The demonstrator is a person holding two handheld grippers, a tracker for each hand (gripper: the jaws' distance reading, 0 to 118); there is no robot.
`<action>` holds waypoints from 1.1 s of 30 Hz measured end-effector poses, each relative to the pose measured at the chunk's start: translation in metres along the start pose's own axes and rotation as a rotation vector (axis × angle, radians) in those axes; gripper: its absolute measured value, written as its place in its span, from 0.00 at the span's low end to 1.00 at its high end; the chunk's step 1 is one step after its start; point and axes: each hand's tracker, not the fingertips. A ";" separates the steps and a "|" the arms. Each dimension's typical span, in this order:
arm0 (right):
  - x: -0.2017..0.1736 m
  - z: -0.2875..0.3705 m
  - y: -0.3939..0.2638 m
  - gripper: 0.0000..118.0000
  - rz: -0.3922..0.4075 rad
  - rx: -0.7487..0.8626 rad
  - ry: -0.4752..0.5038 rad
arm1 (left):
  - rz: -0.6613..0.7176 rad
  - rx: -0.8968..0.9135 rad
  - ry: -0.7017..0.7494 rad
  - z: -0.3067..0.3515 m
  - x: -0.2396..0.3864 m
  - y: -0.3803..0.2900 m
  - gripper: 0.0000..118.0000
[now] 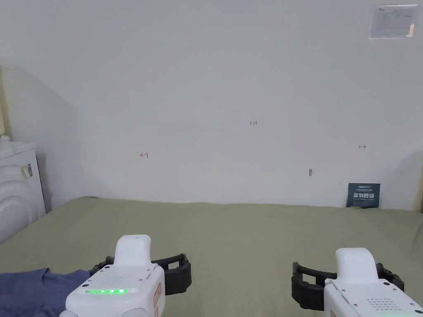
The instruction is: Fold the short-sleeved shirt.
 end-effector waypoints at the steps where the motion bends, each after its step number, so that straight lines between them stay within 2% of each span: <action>1: 0.001 0.001 0.000 1.00 0.001 0.001 0.003 | -0.003 0.015 0.003 0.001 -0.001 -0.001 0.94; 2: 0.002 0.002 0.001 1.00 0.002 -0.001 0.008 | -0.008 0.018 0.007 0.002 -0.001 -0.002 0.83; 3: 0.001 0.004 0.002 0.92 0.001 0.007 0.005 | -0.012 0.016 0.014 0.001 -0.001 -0.001 0.52; 4: 0.001 0.005 0.003 0.64 0.010 0.019 0.003 | -0.013 -0.004 0.015 -0.002 -0.002 -0.001 0.18; 5: 0.000 0.003 0.002 0.09 0.023 0.026 -0.071 | 0.010 -0.003 -0.007 -0.003 -0.005 -0.002 0.00; 6: 0.005 0.008 0.004 0.00 0.002 0.050 -0.090 | 0.016 -0.008 -0.025 -0.003 -0.007 -0.003 0.00; 7: 0.004 0.008 0.008 0.00 0.010 0.002 -0.025 | 0.012 -0.018 -0.023 -0.003 -0.006 -0.003 0.00; 9: 0.003 0.010 0.011 0.00 0.005 0.006 -0.038 | -0.004 -0.011 -0.011 -0.004 -0.006 -0.006 0.00; 11: -0.003 0.002 0.002 0.00 0.039 0.009 -0.061 | -0.018 -0.011 -0.001 -0.005 -0.005 -0.006 0.00; 18: -0.009 -0.007 -0.002 0.00 0.039 -0.018 -0.012 | -0.006 0.000 0.019 -0.003 -0.017 -0.004 0.00; 21: -0.025 -0.014 -0.001 0.00 0.024 -0.027 0.034 | -0.004 0.013 0.061 0.007 -0.036 -0.002 0.00; 24: -0.058 -0.025 0.000 0.00 0.024 -0.029 0.124 | 0.021 0.015 0.141 0.023 -0.068 -0.001 0.00; 29: -0.140 -0.034 0.002 0.00 0.045 -0.017 0.320 | 0.038 0.007 0.325 0.067 -0.134 -0.007 0.00; 33: -0.196 -0.032 0.003 0.00 0.061 -0.008 0.439 | 0.070 -0.006 0.456 0.109 -0.182 -0.015 0.00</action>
